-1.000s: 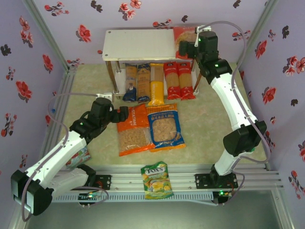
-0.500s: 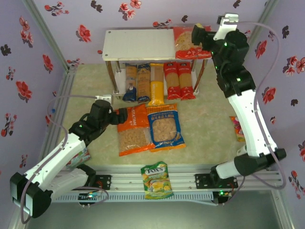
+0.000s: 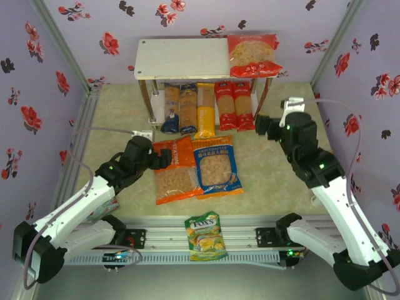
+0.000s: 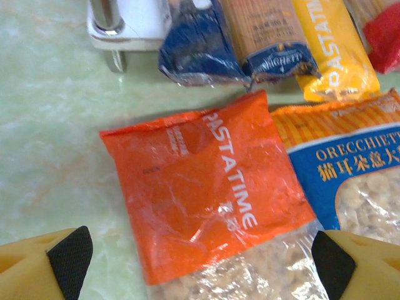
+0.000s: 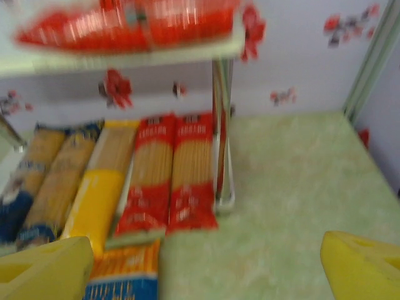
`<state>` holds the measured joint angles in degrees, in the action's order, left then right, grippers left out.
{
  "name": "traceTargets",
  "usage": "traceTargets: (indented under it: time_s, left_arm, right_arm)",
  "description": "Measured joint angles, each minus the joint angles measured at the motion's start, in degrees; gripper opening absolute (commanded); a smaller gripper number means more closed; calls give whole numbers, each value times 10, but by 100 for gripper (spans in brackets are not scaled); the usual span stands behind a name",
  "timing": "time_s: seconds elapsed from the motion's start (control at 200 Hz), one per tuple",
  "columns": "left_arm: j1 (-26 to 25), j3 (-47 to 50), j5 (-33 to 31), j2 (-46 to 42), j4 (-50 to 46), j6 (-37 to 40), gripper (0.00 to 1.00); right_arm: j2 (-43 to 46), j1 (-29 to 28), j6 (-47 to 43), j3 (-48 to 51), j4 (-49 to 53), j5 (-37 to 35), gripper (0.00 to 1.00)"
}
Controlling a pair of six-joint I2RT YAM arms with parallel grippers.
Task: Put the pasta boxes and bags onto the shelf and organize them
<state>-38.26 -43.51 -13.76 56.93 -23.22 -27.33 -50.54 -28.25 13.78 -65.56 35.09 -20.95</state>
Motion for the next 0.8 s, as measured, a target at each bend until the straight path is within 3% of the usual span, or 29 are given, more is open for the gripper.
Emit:
traceTargets:
  time_s: [0.29,0.545,0.8]
  left_arm:
    - [-102,34,-58,51,-24,-96,93]
    - [-148,75,-107,99,-11,-205,99]
    - [-151,38,-144,165,6,-228,100]
  right_arm:
    - [10,-111,120,147,62,18,93]
    - [-43,-123,165,196,16,56,93]
    - [-50,-126,169,198,-25,68,94]
